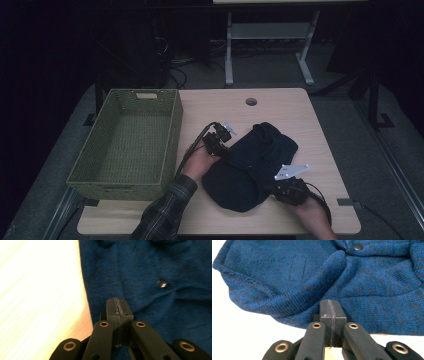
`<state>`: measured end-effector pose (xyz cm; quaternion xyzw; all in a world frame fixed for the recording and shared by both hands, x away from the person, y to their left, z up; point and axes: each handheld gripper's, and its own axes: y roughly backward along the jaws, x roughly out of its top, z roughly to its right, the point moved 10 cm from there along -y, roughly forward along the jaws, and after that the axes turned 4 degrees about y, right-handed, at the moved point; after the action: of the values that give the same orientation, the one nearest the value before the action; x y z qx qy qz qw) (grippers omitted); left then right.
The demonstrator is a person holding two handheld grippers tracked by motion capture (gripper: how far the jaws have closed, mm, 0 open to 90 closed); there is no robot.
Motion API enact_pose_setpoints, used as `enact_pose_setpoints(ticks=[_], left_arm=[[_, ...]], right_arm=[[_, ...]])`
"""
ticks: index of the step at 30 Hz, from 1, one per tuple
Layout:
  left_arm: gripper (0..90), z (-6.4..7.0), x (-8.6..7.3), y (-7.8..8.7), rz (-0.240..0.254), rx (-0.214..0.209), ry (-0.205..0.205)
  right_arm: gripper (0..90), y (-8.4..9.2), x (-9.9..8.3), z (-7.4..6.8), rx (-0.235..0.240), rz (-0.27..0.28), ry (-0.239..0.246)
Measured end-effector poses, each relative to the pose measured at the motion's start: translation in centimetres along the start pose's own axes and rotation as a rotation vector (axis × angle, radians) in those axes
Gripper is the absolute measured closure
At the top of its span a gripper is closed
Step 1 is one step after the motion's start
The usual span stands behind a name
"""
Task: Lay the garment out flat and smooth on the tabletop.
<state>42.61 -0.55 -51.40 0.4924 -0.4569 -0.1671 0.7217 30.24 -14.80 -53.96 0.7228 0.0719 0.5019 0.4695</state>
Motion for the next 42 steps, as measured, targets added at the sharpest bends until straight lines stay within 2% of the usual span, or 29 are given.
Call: enact_pose_setpoints(ticks=[2, 7, 16, 22, 34, 42], left_arm=[[89.9, -0.1, -0.3, -0.7, -0.02, -0.005, 0.004], [89.9, -0.3, -0.9, -1.8, -0.025, -0.006, 0.02], [89.9, 0.2, -1.7, -1.4, -0.023, -0.002, 0.019], [89.9, 0.7, -2.6, -1.0, -0.018, -0.023, 0.023], [89.9, 1.9, -4.1, -0.2, -0.022, -0.051, 0.024], [89.9, 3.0, -5.2, 0.3, -0.027, -0.089, 0.015]], right_arm=[[89.6, 0.0, 0.0, 0.0, 0.001, 0.0, -0.001], [89.6, 0.0, 0.0, 0.0, -0.001, 0.0, 0.001], [89.5, 0.0, 0.0, 0.0, 0.008, 0.0, -0.005], [89.5, 0.3, -0.2, 0.4, 0.003, -0.014, 0.006], [89.5, 0.6, -0.4, 1.4, -0.032, -0.026, 0.008], [89.4, 0.6, -0.4, 2.5, -0.059, -0.028, 0.004]])
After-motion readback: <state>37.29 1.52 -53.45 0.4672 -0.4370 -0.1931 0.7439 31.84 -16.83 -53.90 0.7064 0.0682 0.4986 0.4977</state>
